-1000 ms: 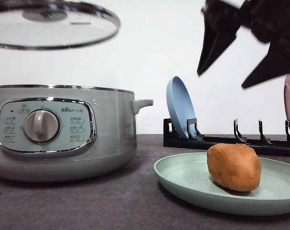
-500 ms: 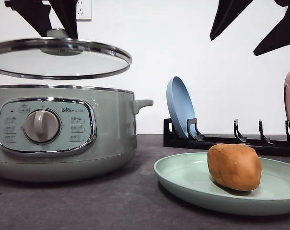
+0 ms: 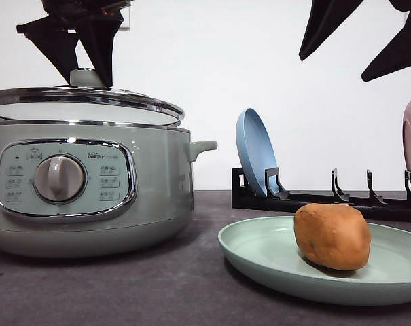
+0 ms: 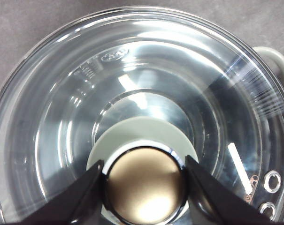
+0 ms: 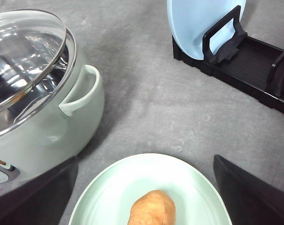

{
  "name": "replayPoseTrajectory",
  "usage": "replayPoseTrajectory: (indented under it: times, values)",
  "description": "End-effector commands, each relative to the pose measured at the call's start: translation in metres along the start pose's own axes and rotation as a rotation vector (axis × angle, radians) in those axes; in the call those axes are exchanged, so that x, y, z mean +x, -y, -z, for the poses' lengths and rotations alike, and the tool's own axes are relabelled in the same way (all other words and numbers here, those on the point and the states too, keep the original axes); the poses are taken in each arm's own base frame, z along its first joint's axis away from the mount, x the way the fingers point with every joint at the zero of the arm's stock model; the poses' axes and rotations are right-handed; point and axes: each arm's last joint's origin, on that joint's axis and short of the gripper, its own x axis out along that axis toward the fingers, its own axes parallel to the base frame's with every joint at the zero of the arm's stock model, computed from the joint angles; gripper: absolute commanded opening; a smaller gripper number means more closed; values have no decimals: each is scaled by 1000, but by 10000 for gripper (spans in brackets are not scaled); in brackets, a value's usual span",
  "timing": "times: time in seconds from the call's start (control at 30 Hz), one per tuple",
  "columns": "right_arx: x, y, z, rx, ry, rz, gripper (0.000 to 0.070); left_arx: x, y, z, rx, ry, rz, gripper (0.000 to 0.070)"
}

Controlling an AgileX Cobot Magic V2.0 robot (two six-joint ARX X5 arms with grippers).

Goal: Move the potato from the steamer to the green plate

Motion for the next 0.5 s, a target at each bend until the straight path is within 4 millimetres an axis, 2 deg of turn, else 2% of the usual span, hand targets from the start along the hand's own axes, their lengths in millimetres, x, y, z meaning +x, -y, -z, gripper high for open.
replayPoseTrajectory:
  times: [0.0, 0.47]
  values:
    - [-1, -2, -5, -13, 16, -5, 585, -8, 2, -7, 21, 59, 2, 9]
    - [-1, -2, -5, -13, 15, -4, 585, 0, 2, -10, 21, 49, 3, 9]
